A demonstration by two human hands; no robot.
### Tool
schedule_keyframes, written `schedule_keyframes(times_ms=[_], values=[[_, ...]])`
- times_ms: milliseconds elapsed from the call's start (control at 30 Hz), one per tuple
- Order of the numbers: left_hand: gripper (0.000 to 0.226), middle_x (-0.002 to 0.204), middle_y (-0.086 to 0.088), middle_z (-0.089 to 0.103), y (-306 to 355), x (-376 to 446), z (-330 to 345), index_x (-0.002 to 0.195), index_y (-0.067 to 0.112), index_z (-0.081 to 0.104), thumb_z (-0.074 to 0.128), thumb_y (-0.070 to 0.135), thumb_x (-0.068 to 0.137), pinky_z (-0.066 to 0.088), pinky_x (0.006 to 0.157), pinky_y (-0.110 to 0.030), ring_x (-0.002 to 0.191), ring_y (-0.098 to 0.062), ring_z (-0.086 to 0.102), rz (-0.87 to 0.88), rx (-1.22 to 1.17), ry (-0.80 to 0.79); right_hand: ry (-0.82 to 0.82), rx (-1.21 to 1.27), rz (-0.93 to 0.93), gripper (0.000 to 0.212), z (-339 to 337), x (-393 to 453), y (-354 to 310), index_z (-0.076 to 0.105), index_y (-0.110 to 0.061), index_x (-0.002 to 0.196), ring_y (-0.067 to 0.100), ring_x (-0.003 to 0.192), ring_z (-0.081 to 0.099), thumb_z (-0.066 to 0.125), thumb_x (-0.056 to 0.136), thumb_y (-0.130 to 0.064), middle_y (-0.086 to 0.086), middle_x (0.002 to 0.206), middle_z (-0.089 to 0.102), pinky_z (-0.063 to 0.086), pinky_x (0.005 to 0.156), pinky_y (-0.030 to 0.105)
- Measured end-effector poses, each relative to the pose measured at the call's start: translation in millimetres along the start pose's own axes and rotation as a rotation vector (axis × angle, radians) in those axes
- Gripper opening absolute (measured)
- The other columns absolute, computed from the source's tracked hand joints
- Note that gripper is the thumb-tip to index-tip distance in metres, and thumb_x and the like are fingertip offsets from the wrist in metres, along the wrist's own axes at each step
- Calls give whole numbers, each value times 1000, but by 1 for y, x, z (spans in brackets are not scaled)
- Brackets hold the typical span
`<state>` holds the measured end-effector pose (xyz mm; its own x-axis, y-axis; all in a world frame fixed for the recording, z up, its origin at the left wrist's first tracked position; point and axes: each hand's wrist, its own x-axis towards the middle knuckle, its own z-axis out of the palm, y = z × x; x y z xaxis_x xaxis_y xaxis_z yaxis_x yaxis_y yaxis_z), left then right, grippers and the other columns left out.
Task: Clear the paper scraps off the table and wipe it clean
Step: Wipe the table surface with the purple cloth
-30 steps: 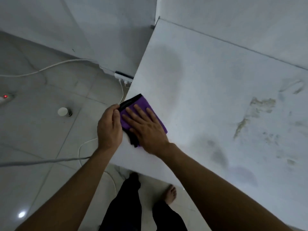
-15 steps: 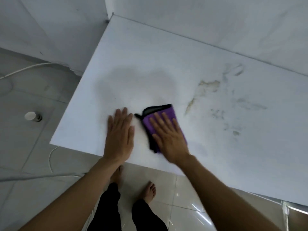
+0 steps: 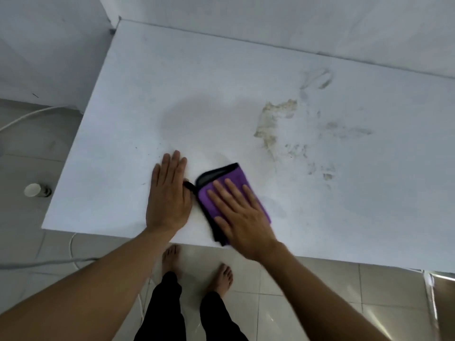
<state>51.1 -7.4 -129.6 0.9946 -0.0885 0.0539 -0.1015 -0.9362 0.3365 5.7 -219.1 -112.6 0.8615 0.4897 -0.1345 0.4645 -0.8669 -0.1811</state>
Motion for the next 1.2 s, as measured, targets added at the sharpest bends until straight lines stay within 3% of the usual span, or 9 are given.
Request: schedule_keyframes(times_ms=[133, 300, 467, 600, 733, 800, 867, 1033, 1200], values=[[55, 166, -8, 19, 4, 2, 1, 155, 7, 30, 20, 25, 104, 15, 125, -46, 155, -23, 9, -20, 26, 6, 15, -27, 276, 58, -4, -8, 53, 8, -25, 159, 18, 153, -6, 20, 105, -44, -4, 166, 1, 9, 123, 49], [54, 166, -10, 21, 2, 2, 1, 155, 6, 31, 23, 23, 104, 16, 125, -48, 155, -24, 11, -14, 32, 18, 135, 97, 693, 63, 1, 48, 5, 1, -18, 158, 23, 152, -12, 16, 103, -43, 3, 166, -6, -2, 123, 49], [55, 164, -13, 24, -1, 0, 1, 154, 4, 32, 29, 23, 102, 16, 124, -50, 154, -28, 13, 8, 15, 19, 21, 51, 129, 60, 4, 37, -29, 4, -21, 159, 19, 153, -11, 22, 106, -43, 1, 166, -3, 4, 124, 48], [50, 164, -12, 25, -1, -1, 2, 152, 4, 35, 31, 17, 104, 15, 125, -48, 154, -29, 16, 7, 16, 32, -32, -53, -141, 57, -1, -16, 29, 13, -24, 158, 20, 153, 0, 27, 106, -43, -1, 166, 9, 7, 124, 48], [52, 166, -10, 21, 2, 1, 2, 154, 6, 32, 28, 20, 104, 12, 125, -46, 155, -27, 13, -10, 30, 8, 55, -62, 325, 59, -5, -31, 95, 15, -19, 158, 24, 153, 6, 20, 104, -43, 6, 165, 16, 12, 122, 52], [52, 165, -10, 22, 2, 2, 1, 154, 6, 33, 28, 19, 104, 12, 125, -46, 154, -27, 13, -10, 22, 16, 110, -35, 633, 61, -4, -15, 86, 13, -15, 158, 25, 153, 2, 19, 103, -41, 7, 166, 8, 8, 122, 51], [51, 165, -10, 23, 3, 1, 2, 153, 6, 34, 30, 18, 104, 13, 125, -46, 154, -27, 15, -5, 15, 35, 179, -9, 712, 62, -2, 9, 50, 15, -10, 157, 28, 153, 4, 24, 103, -37, 11, 165, 8, 9, 122, 52], [56, 164, -13, 25, 2, 2, 4, 155, 4, 29, 32, 17, 101, 15, 125, -47, 154, -27, 16, -27, -2, 42, 96, 6, 217, 60, 12, 51, -53, 5, -12, 158, 19, 153, -8, 22, 105, -36, 6, 166, -3, 4, 123, 49], [53, 152, -17, 42, 5, 14, -2, 144, 2, 42, 37, 13, 92, 28, 118, -46, 142, -35, 37, -40, 87, 61, 47, -62, -164, 56, -6, 76, 36, 13, -20, 158, 18, 153, 4, 23, 107, -40, -1, 166, 12, 8, 124, 47]])
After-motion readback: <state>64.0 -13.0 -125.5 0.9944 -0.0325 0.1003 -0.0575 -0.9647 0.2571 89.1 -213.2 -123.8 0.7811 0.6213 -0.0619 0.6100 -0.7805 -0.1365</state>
